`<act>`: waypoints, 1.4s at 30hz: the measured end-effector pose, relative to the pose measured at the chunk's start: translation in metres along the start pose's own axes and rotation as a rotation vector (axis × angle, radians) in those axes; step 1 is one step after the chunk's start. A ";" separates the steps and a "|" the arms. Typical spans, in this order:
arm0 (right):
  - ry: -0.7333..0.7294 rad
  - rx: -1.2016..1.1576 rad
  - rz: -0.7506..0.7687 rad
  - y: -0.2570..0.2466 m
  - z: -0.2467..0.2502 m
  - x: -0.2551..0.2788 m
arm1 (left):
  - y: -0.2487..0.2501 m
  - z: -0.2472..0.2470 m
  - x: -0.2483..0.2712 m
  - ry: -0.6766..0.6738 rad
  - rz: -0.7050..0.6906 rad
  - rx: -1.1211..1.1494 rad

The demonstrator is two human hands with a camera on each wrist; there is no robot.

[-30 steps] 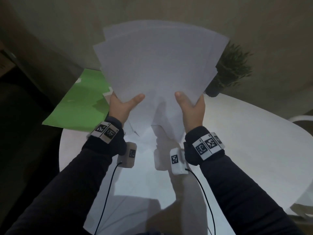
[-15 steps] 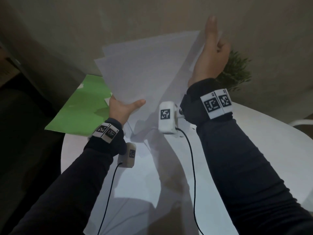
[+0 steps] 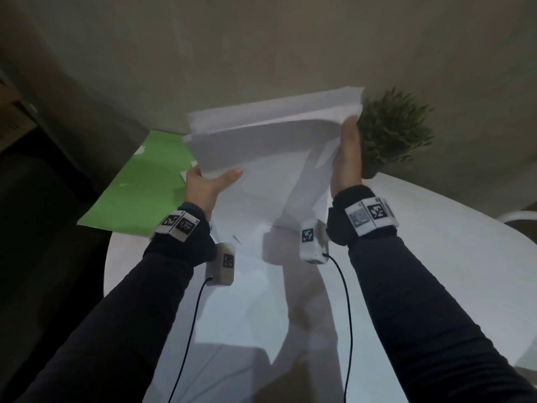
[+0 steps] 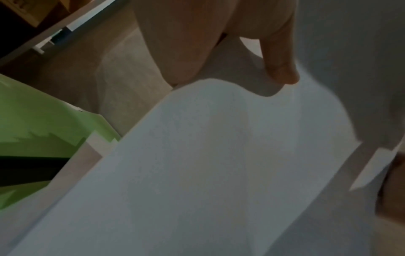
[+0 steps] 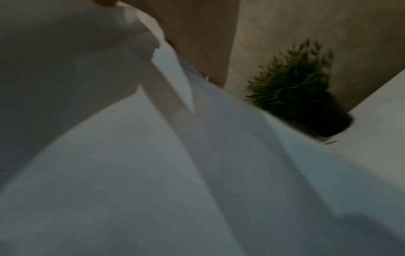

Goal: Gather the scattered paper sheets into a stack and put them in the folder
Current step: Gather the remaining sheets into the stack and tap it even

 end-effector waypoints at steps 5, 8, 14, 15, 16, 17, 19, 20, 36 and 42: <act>-0.064 0.227 -0.060 0.028 0.020 0.004 | -0.008 -0.002 -0.005 -0.041 0.059 0.007; -0.026 0.328 0.052 0.023 0.016 0.005 | -0.002 -0.006 -0.003 -0.051 0.043 -0.028; 0.084 0.213 0.156 0.027 0.011 0.025 | 0.004 -0.006 0.011 0.052 0.005 0.000; 0.093 0.204 0.148 0.033 0.014 0.029 | 0.000 -0.006 0.013 0.035 0.010 0.013; 0.107 0.222 0.142 0.036 0.019 0.032 | -0.005 -0.005 0.015 0.032 0.024 0.005; 0.110 0.264 0.130 0.039 0.023 0.033 | -0.011 -0.003 0.015 0.023 0.036 -0.019; 0.066 0.361 0.066 0.046 0.034 0.029 | -0.024 0.001 0.014 -0.024 0.069 -0.083; 0.031 0.387 0.014 0.051 0.037 0.029 | -0.029 0.002 0.014 -0.054 0.088 -0.121; 0.000 1.457 -0.682 0.119 0.168 0.021 | -0.121 0.056 0.028 -0.313 0.542 -0.269; -0.076 1.426 -0.679 0.139 0.153 0.035 | -0.170 0.070 0.056 -0.291 0.744 -0.267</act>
Point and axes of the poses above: each hand's wrist, its own x-axis away from the middle knuckle, its own z-axis out of the back of the hand, y = z × x, the point moved 6 cm from there along -x, towards the middle knuckle, and after that the axes turned 13 degrees about -x, right-handed, at the moved point
